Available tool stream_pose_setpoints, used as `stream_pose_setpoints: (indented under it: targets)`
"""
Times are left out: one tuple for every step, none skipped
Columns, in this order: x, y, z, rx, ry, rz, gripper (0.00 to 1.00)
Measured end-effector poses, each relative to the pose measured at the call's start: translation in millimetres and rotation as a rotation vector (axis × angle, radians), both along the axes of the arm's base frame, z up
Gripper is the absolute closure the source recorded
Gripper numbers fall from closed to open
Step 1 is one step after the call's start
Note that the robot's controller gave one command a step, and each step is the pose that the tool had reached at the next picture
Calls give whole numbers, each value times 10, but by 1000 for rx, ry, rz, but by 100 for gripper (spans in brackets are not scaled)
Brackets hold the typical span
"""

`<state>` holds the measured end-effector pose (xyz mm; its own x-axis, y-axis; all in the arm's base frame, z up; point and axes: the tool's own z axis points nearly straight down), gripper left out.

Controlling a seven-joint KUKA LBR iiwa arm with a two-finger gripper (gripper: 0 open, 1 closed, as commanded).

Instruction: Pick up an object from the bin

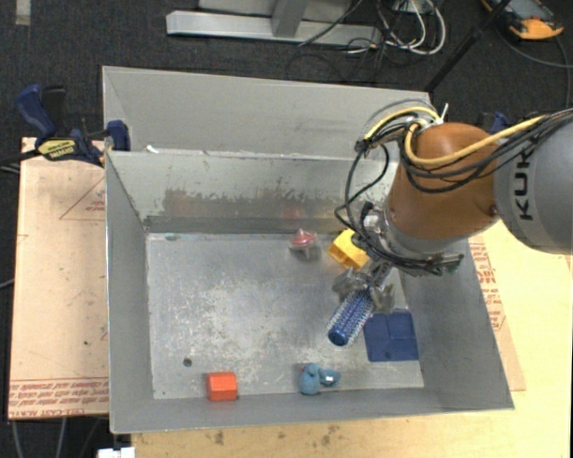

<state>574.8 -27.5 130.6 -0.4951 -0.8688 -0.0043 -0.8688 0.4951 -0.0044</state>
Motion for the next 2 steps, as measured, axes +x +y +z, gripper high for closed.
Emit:
stream_pose_setpoints:
  targets:
    - [14, 8, 513, 0, 0, -3, 100]
    - [18, 14, 561, 1, 4, -7, 100]
